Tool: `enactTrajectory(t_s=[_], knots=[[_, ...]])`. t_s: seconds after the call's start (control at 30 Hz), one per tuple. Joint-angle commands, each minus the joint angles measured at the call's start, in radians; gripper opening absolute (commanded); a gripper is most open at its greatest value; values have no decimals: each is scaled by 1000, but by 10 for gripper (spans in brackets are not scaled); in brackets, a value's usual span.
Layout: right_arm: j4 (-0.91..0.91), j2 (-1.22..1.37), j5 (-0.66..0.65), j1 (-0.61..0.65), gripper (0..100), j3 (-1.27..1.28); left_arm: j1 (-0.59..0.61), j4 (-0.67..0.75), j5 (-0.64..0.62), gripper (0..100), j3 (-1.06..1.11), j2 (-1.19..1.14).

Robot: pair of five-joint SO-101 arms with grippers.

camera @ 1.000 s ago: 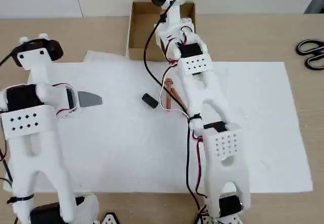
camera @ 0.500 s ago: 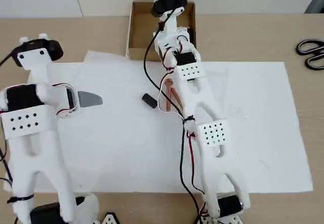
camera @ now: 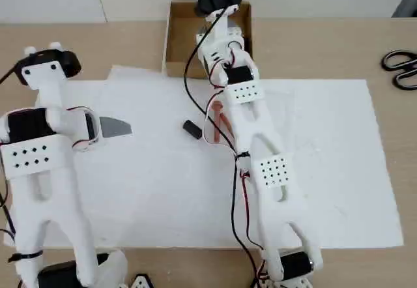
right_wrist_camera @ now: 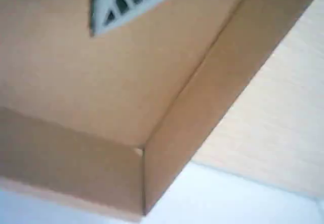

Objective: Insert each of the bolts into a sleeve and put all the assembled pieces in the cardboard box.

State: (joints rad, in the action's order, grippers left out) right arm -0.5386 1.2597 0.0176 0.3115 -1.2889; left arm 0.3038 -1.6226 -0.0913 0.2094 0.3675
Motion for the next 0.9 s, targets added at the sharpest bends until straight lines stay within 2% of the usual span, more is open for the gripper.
enactTrajectory(t_s=[0.0, 0.1, 0.17, 0.27, 0.4, 0.5, 0.63, 0.77, 0.87], knots=[[22, -19, -11, -21, 224, -103, -3, 20, 11, 394, -10, 8], [-21, -19, -12, -41, 224, -256, -3, 46, 11, 394, -13, 14], [-142, -19, -46, -47, 224, -393, -3, 40, 11, 394, -48, 14], [-323, -85, -86, -71, 224, -394, -5, 6, 11, 394, -166, 14], [-628, -318, -81, -105, 224, -393, -52, -81, 11, 394, -320, 6], [-878, -450, -81, -104, 224, -391, -110, -130, 9, 394, -332, 6], [-1133, -585, -83, -96, 224, -391, -117, -130, 3, 394, -295, 9], [-1156, -667, -86, -136, 224, -387, -117, -130, 3, 394, -248, 14], [-1158, -711, -91, -111, 224, -388, -117, -130, 3, 394, -206, 15]])
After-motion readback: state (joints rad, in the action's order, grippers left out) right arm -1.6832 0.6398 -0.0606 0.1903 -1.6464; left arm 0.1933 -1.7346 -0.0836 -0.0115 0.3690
